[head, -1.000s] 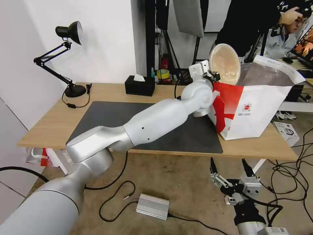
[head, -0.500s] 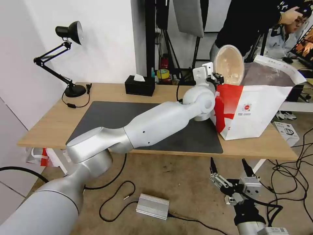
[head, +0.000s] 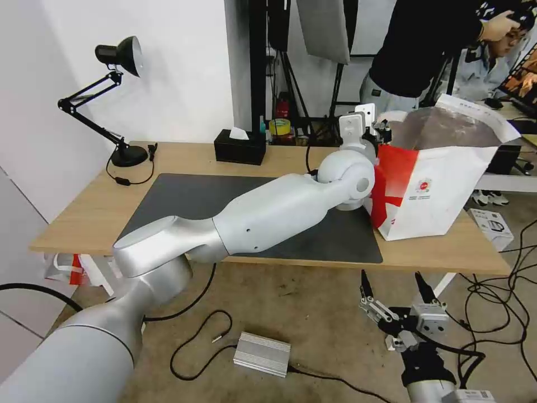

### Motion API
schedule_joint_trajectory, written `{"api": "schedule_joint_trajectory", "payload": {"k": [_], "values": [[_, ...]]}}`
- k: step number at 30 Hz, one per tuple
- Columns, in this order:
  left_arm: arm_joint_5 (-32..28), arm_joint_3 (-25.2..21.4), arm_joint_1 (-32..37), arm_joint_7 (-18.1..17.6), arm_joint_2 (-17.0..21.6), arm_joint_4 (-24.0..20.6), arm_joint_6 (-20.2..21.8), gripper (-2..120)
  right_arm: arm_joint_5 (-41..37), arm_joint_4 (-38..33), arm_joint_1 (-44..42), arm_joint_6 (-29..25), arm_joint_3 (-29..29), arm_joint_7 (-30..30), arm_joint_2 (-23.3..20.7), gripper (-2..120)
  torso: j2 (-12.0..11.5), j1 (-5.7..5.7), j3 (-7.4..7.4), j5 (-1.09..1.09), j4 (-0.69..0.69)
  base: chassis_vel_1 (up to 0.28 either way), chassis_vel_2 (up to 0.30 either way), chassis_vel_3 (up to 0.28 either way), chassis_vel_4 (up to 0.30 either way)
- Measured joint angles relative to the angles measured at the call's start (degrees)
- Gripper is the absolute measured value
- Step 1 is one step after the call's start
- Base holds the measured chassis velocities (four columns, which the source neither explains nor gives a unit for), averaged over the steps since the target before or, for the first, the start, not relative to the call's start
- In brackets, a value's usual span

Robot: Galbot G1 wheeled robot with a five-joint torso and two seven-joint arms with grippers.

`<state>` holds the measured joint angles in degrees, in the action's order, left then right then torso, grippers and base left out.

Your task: Pick up the trash from the table and place it into the takeout bag.

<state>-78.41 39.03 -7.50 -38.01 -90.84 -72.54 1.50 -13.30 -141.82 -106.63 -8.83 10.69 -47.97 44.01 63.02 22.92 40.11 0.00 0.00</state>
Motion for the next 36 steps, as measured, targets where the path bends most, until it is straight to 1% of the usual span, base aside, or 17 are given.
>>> {"api": "schedule_joint_trajectory", "payload": {"k": [1,2,5,6,9,10,12,14,21,23,24,25,27,29,30,33,36], "values": [[0.0,0.0,0.0,-0.1,0.0,-0.1,0.0,53,0.0,0.0,0.0,0.0,0.0,0.0,0.0,100,0.0,0.0,0.0,0.0,0.0,0.0,0.0,0.0,0.0],[0.0,0.0,0.0,-0.1,0.0,-0.1,0.0,53,0.0,0.0,0.0,0.0,0.0,0.0,0.0,100,0.0,0.0,0.0,0.0,0.0,0.0,0.0,0.0,0.0],[0.1,-0.1,-0.3,-0.3,0.0,-0.1,0.0,68,0.0,0.0,0.0,0.0,0.0,0.0,0.0,100,0.0,0.0,0.0,0.0,0.0,0.0,0.0,0.0,0.0],[0.1,-0.1,-0.3,-0.3,0.0,-0.1,0.0,68,0.0,0.0,0.0,0.0,0.0,0.0,0.0,100,0.0,0.0,0.0,0.0,0.0,0.0,0.0,0.0,0.0],[0.1,-0.1,-0.5,-0.4,0.1,-0.3,0.0,82,0.0,0.0,0.0,0.0,0.0,0.0,0.0,100,0.0,0.0,0.0,0.0,0.0,0.0,0.0,0.0,0.0],[0.1,-0.1,-0.5,-0.4,0.1,-0.3,0.0,82,0.0,0.0,0.0,0.0,0.0,0.0,0.0,100,0.0,0.0,0.0,0.0,0.0,0.0,0.0,0.0,0.0],[0.2,-0.2,-0.6,-0.4,0.1,-0.3,0.0,88,0.0,0.0,0.0,0.0,0.0,0.0,0.0,100,0.0,0.0,0.0,0.0,0.0,0.0,0.0,0.0,0.0],[0.6,-0.5,-0.7,-0.9,0.2,-0.7,0.0,98,0.0,0.0,0.0,0.0,0.0,0.0,0.0,100,0.0,0.0,0.0,0.0,0.0,0.0,0.0,0.0,0.0],[1.0,-1.2,-0.9,-2.2,1.6,-3.0,0.7,100,0.0,0.0,0.0,0.0,0.0,0.0,0.0,100,0.0,0.0,0.0,0.0,-0.01,0.0,0.0,0.0,0.0],[1.9,-2.2,-1.0,-3.4,3.2,-5.3,0.9,100,0.0,0.0,0.0,0.0,0.0,0.0,0.0,100,0.0,0.0,0.0,0.0,-0.01,0.0,0.0,0.0,0.0],[3.2,-2.9,-1.0,-5.0,4.7,-7.6,1.1,100,0.0,0.0,0.0,0.0,0.0,0.0,0.0,100,0.0,0.0,0.0,0.0,-0.01,0.0,0.0,0.0,0.0],[3.2,-2.9,-1.0,-5.0,4.7,-7.6,1.1,100,0.0,0.0,0.0,0.0,0.0,0.0,0.0,100,0.0,0.0,0.0,0.0,-0.01,0.0,0.0,0.0,0.0],[6.6,-4.9,0.2,-8.5,10.2,-14.7,1.6,100,0.0,0.0,0.0,0.0,0.0,0.0,0.0,100,0.0,0.0,0.0,-0.02,0.0,0.0,0.0,0.0,0.0],[8.6,-6.0,1.1,-9.9,15.4,-19.6,2.0,100,0.0,0.0,0.0,0.0,0.0,0.0,0.0,100,0.0,0.0,0.0,-0.03,0.03,0.0,0.0,0.0,0.0],[8.6,-6.0,1.1,-9.9,15.4,-19.6,2.0,100,0.0,0.0,0.0,0.0,0.0,0.0,0.0,100,0.0,0.0,0.0,-0.03,0.03,0.0,0.0,0.0,0.0],[9.1,-6.9,1.9,-10.5,20.8,-24.6,2.4,100,0.0,0.0,0.0,0.0,0.0,0.0,0.0,100,0.0,0.0,0.0,-0.03,0.01,0.0,0.0,0.0,0.0],[9.2,-7.1,2.4,-10.5,22.6,-26.1,2.5,100,0.0,0.0,0.0,0.0,0.0,0.0,0.0,100,0.0,0.0,0.0,-0.03,0.0,0.0,0.0,0.0,0.0]]}}
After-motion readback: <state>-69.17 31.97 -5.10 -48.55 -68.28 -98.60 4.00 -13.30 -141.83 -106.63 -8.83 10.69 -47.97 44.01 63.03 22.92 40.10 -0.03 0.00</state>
